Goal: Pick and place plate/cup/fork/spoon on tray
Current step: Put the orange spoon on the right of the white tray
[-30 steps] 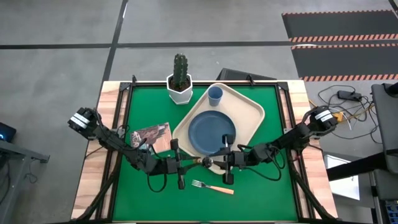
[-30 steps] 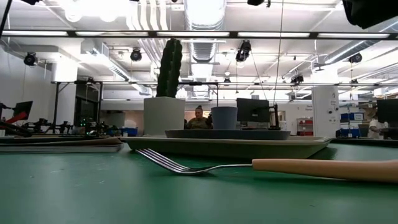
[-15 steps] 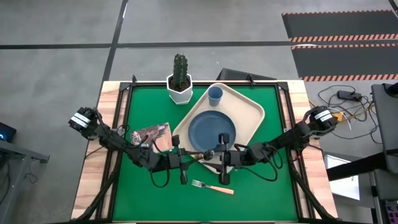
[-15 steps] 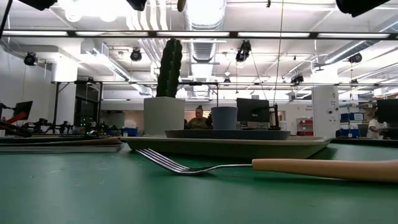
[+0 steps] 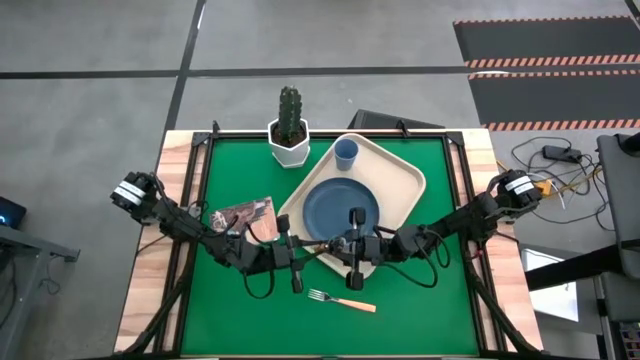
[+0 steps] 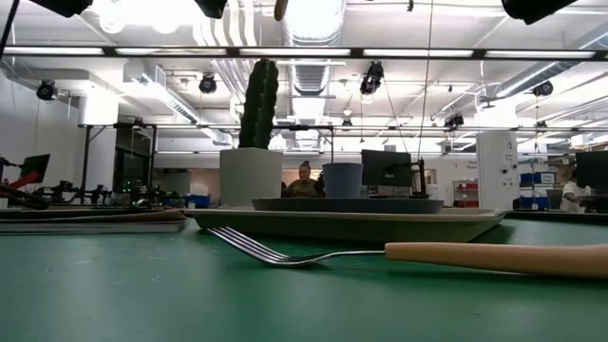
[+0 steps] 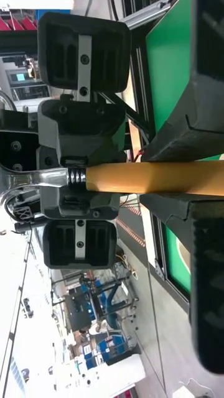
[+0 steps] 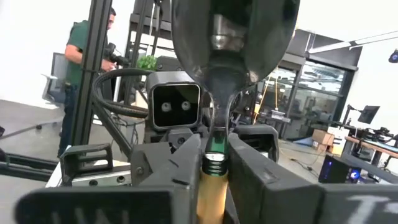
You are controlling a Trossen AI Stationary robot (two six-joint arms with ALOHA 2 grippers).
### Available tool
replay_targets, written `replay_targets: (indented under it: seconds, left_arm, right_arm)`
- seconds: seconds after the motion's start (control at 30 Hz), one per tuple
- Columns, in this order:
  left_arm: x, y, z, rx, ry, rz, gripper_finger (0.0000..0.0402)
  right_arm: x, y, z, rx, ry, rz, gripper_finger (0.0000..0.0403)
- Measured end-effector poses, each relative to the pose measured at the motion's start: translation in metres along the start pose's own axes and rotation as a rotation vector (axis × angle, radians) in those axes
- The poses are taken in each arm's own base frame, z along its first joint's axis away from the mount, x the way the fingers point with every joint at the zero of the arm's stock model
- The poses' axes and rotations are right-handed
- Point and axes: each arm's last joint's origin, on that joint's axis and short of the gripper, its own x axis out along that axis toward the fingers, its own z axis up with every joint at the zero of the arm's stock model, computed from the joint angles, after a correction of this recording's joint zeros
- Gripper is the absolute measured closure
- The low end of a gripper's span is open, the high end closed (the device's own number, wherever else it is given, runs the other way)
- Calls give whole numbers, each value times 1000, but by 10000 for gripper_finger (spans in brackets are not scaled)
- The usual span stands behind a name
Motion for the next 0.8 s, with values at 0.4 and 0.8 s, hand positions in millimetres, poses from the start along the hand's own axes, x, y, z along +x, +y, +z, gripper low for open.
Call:
replay_targets:
  seconds: [0.4,0.8]
  left_arm:
    - [0,0,0,-2,-3,-3,283]
    - [-5,5,-1,0,14,37,186]
  right_arm:
    - [0,0,-1,6,13,3,370]
    - [-3,-4,4,14,103,-6,370]
